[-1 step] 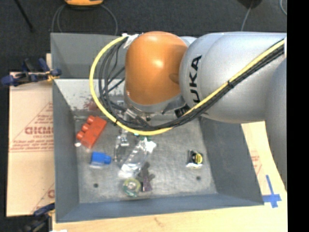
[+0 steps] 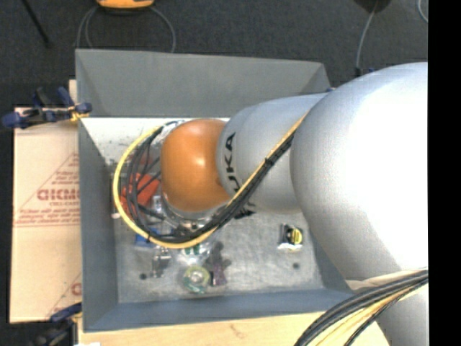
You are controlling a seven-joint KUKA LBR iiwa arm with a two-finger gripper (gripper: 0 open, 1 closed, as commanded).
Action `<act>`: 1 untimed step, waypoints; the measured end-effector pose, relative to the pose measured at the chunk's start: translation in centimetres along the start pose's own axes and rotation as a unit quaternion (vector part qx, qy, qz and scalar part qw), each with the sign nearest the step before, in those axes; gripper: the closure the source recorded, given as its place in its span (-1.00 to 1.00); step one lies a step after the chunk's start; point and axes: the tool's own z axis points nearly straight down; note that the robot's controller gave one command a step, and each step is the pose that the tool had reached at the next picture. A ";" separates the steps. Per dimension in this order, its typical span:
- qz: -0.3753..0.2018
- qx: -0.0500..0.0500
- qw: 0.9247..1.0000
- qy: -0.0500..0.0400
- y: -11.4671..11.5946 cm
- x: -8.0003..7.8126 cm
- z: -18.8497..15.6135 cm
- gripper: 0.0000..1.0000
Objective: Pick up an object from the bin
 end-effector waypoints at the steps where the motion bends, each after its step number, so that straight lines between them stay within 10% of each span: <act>1: 0.002 -0.001 1.000 -0.004 0.0 -0.2 -0.5 1.00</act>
Offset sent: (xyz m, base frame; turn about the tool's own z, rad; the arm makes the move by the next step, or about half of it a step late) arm 0.0000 0.0000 0.0000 0.0000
